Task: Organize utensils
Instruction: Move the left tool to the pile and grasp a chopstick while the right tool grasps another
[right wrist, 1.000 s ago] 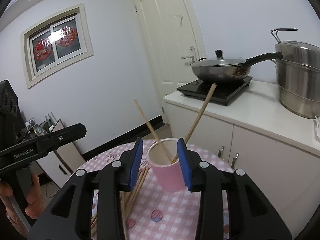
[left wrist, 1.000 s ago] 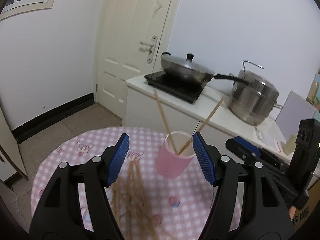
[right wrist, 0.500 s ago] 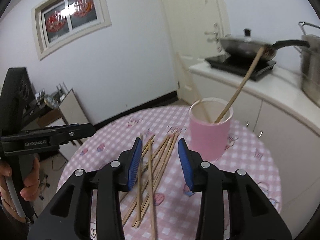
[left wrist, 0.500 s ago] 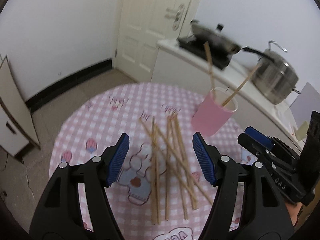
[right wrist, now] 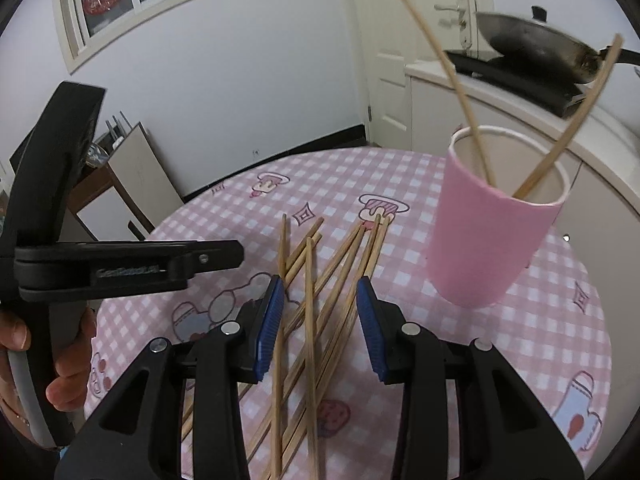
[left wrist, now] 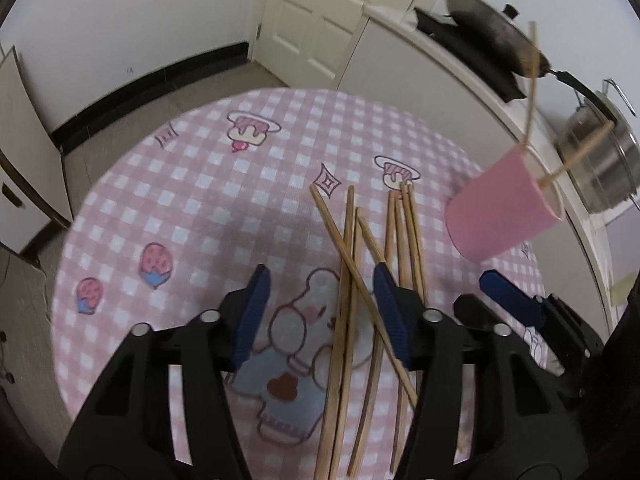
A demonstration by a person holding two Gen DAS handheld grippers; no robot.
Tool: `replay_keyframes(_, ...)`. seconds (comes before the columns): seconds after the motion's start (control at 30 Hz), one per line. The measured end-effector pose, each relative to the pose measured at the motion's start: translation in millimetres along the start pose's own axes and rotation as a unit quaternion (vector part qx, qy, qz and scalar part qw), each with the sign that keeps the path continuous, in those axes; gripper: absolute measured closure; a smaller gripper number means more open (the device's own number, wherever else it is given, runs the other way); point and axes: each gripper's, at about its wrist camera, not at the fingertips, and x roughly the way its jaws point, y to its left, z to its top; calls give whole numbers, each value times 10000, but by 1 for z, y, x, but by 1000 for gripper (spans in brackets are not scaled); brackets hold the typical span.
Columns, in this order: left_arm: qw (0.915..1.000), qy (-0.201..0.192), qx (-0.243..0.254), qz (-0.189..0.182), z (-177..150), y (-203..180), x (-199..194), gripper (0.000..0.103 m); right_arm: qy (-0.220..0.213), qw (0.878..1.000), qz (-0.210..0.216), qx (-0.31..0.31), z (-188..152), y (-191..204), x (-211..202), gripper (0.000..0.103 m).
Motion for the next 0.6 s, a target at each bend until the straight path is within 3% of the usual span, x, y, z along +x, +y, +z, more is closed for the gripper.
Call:
replay_keyframes(0.4,9995,240,-195,103,31,2,49,65,405,9989,71,-205,10,2,40,68)
replay_keyframes(0.57,9993,185,-146,296,40,-3,60,69,526,9980,78,-338,13,5,50,68)
replay_keyframes(0.6,9992,161,-126,353,40,-4,61,73,547,9978,82,-354,13,5,52,68)
